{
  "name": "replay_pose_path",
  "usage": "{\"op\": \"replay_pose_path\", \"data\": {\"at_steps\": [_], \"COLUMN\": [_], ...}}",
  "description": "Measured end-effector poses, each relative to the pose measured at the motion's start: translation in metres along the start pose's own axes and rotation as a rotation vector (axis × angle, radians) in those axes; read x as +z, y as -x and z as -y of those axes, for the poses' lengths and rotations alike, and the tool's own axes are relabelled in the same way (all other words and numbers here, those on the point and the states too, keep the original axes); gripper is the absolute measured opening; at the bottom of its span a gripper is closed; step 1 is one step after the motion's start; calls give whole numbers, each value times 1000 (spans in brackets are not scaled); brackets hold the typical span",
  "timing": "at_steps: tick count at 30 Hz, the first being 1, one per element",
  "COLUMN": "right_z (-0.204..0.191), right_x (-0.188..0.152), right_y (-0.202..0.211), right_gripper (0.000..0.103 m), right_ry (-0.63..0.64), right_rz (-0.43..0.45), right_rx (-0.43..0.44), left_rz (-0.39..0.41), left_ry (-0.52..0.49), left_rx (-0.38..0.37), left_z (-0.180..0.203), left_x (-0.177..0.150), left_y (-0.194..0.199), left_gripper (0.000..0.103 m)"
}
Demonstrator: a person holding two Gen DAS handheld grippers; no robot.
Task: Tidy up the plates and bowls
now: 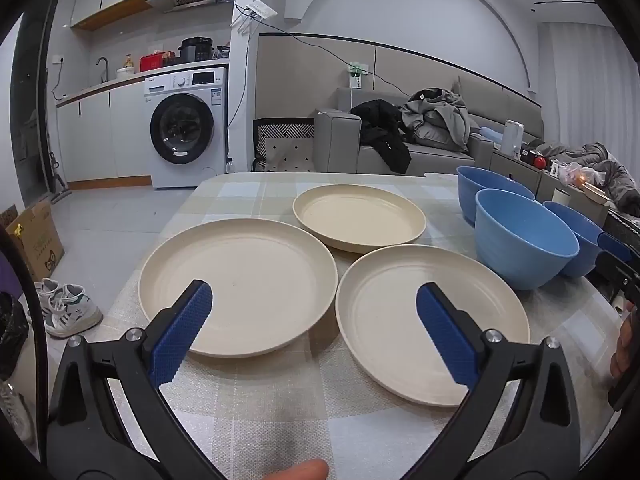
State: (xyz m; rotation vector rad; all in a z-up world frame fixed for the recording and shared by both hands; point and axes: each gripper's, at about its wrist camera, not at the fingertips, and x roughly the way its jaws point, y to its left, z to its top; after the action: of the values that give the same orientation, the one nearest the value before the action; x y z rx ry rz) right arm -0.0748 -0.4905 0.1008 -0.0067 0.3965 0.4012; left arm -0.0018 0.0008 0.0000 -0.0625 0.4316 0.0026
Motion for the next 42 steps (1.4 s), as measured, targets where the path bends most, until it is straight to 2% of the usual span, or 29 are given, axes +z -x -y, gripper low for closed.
{"op": "replay_pose_path", "data": {"at_steps": [4,14,33,42], "right_z": [-1,2,-3,-4], "right_x": [1,0,-1,-1], "right_y": [-3,-1,-1,-3], "right_gripper": [103,103,103,103], "right_ry": [-2,-1,8,11], "right_rz": [-13,-1,6,6], "right_rx": [4,3,8,12], "left_rz": [-24,-27,16,4], "left_ry": [9,13,-7,-6], "left_rx": [-2,-5,-15,-14], "left_z": [-1,-11,3,2], "left_x": [1,3,1,0], "left_y": [-2,-4,13,14], "left_gripper": [102,102,102,102]}}
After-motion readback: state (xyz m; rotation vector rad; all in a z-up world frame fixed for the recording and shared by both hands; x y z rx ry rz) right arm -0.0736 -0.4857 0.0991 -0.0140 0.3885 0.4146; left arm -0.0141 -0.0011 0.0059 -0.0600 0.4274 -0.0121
